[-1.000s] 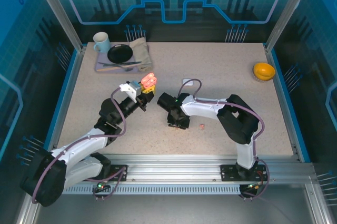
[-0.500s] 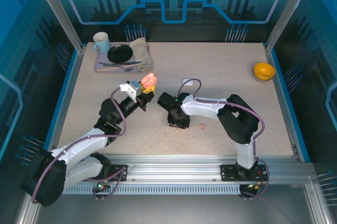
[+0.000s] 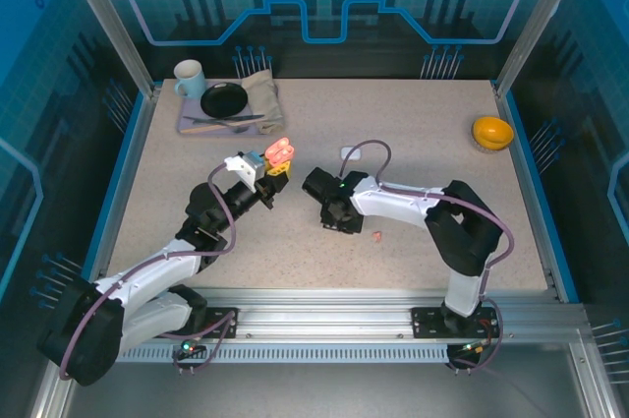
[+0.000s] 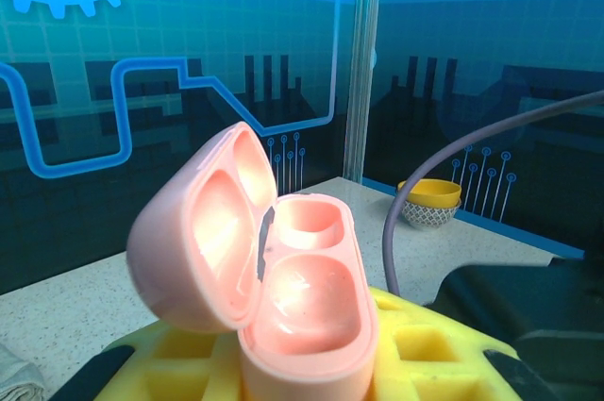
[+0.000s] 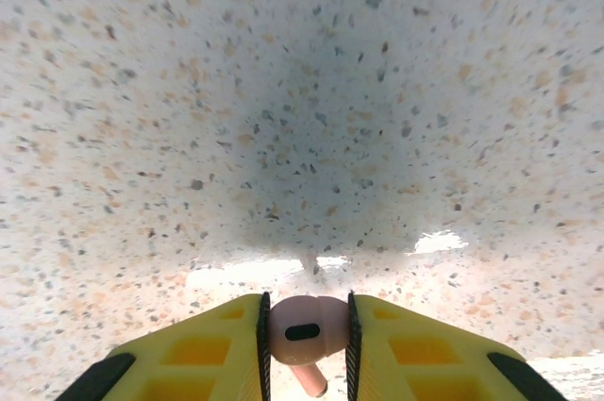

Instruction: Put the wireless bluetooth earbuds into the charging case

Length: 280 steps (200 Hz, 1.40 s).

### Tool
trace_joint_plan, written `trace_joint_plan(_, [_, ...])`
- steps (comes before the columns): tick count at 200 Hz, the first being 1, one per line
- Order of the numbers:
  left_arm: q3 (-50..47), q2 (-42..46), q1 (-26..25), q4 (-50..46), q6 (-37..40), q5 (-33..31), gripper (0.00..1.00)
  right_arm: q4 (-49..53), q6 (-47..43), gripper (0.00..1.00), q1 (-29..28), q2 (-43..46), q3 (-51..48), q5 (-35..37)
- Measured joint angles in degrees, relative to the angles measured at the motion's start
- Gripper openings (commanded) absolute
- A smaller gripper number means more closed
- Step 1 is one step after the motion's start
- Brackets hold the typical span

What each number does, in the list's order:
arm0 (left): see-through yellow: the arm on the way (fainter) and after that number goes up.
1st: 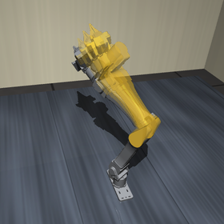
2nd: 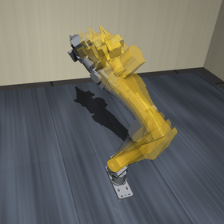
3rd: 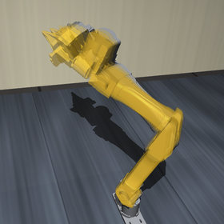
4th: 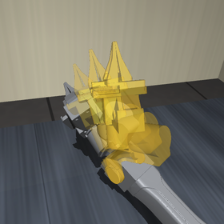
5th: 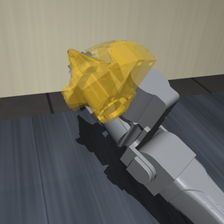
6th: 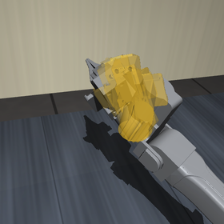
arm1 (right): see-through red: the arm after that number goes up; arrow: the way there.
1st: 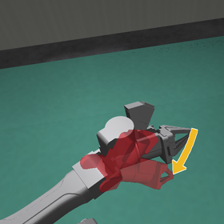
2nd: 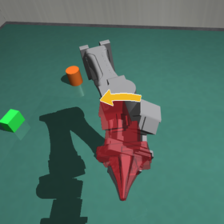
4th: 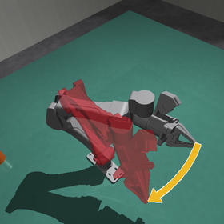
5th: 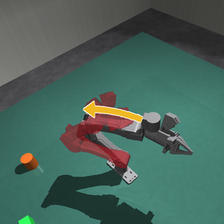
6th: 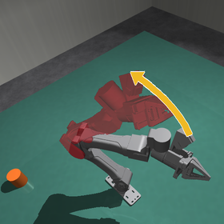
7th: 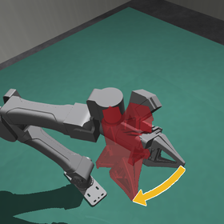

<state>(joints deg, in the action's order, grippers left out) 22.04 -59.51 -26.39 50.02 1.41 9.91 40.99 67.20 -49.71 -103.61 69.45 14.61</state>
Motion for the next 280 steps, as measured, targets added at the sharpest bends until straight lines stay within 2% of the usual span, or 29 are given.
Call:
trace_joint_plan(39, [0.15, -0.33, 0.00, -0.31, -0.02, 0.00, 0.00, -0.11, -1.60, 0.26, 0.79, 5.77, -1.11, 2.38])
trace_joint_plan(81, [1.55, -0.59, 0.00, -1.53, -0.02, 0.85, 0.00, -0.63, -4.59, 0.26, 2.95, 15.98, -2.32, 5.60])
trace_joint_plan(150, [6.64, -5.11, -0.11, -3.06, 0.00, 5.46, 0.00, -9.03, -17.62, 0.26, 8.09, 33.94, -2.10, 8.98])
trace_joint_plan(190, [12.20, -10.19, -1.49, -3.80, 0.02, 6.97, 0.00, -16.79, -24.87, 0.26, 9.66, 35.54, 1.40, 7.15])
trace_joint_plan(236, [19.63, -16.31, -3.45, -4.15, 0.00, 7.08, 0.00, -27.02, -28.59, 0.26, 10.12, 35.56, 2.54, 2.25])
trace_joint_plan(280, [24.74, -20.20, -4.94, -5.35, -0.26, 6.19, 0.00, -42.36, -30.21, 0.26, 10.14, 37.79, -3.69, -2.58])
